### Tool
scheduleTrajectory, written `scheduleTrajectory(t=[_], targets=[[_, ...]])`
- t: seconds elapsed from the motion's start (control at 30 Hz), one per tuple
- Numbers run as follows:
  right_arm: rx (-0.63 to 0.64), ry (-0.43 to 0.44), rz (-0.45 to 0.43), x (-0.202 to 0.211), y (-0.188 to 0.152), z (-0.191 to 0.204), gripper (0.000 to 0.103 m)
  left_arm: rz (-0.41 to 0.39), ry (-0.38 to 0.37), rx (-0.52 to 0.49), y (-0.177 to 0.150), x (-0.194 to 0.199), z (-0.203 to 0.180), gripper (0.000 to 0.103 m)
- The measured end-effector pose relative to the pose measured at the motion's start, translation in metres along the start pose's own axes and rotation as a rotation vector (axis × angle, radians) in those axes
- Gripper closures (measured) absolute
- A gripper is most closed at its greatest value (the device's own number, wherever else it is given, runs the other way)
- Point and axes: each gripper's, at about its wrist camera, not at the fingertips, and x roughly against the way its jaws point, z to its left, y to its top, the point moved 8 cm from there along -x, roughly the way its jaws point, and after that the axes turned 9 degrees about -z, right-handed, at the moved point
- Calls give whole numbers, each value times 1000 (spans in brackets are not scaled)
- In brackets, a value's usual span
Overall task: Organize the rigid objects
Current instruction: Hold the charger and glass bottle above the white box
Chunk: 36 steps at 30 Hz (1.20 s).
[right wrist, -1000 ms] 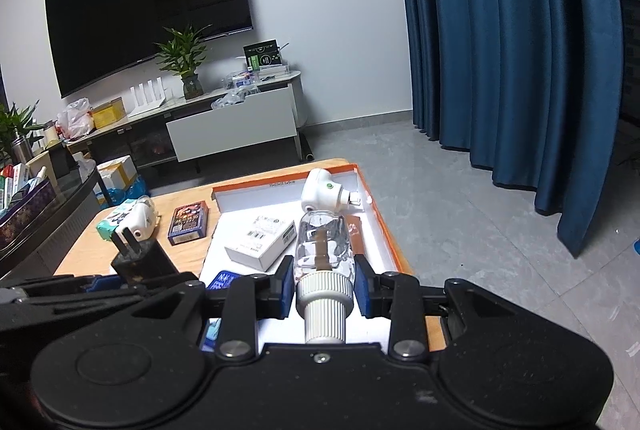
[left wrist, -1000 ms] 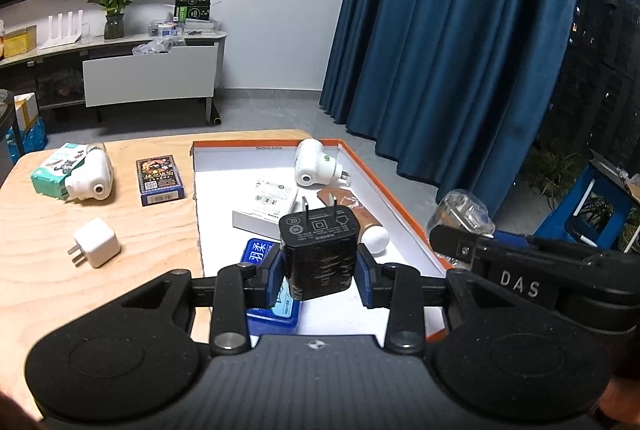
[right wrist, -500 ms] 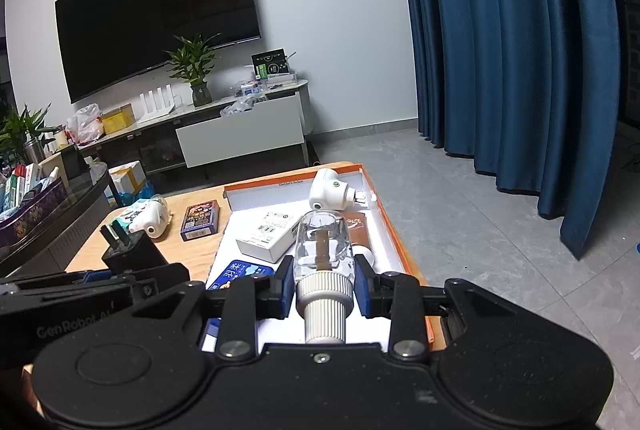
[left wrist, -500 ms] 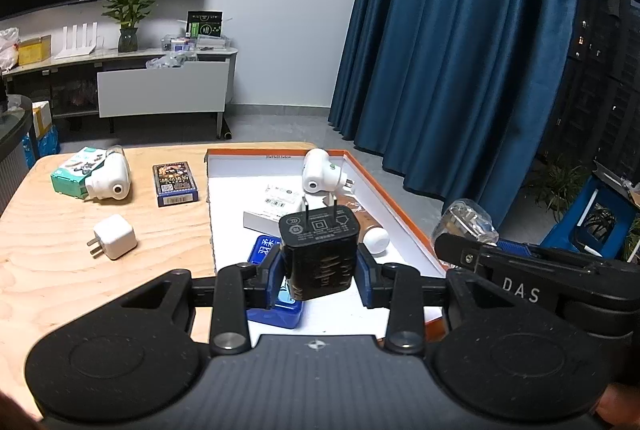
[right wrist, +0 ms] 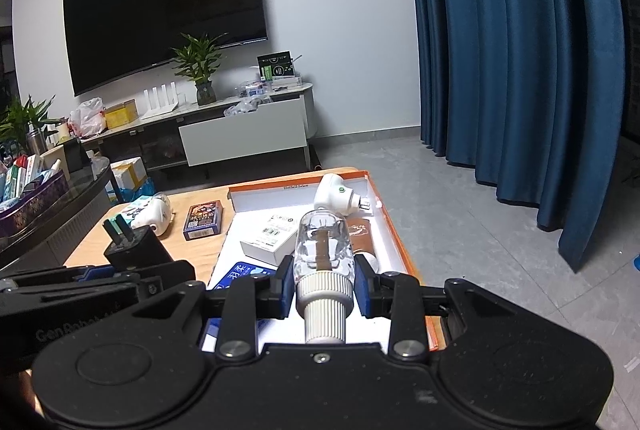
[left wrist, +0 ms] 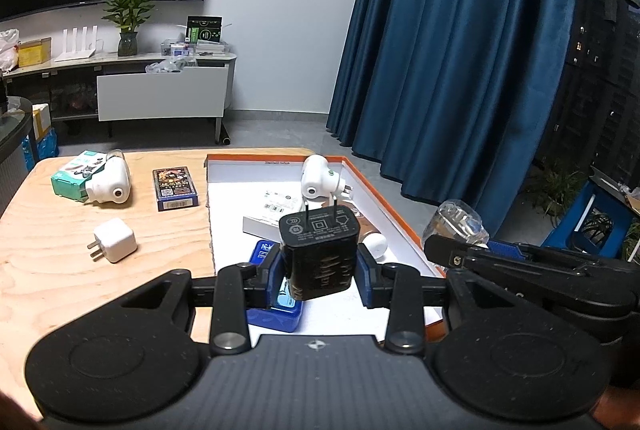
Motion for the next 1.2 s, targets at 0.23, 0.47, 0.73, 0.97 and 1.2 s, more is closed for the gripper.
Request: scheduleTrajectory(t=[0.23, 0.47, 0.73, 0.97, 1.2], targets=[[18, 9, 14, -6, -2, 3, 66, 11, 8, 5, -3, -3, 3, 66], [20, 12, 15, -8, -1, 4, 66, 13, 15, 0, -2, -3, 2, 66], [33, 16, 16, -12, 0, 1, 66, 10, 16, -12, 1, -5, -1, 66], [41, 11, 15, -17, 3, -1, 66, 10, 14, -28, 3, -10, -3, 66], [49, 14, 19, -23, 5, -4, 66, 16, 0, -47, 0, -14, -3, 66]])
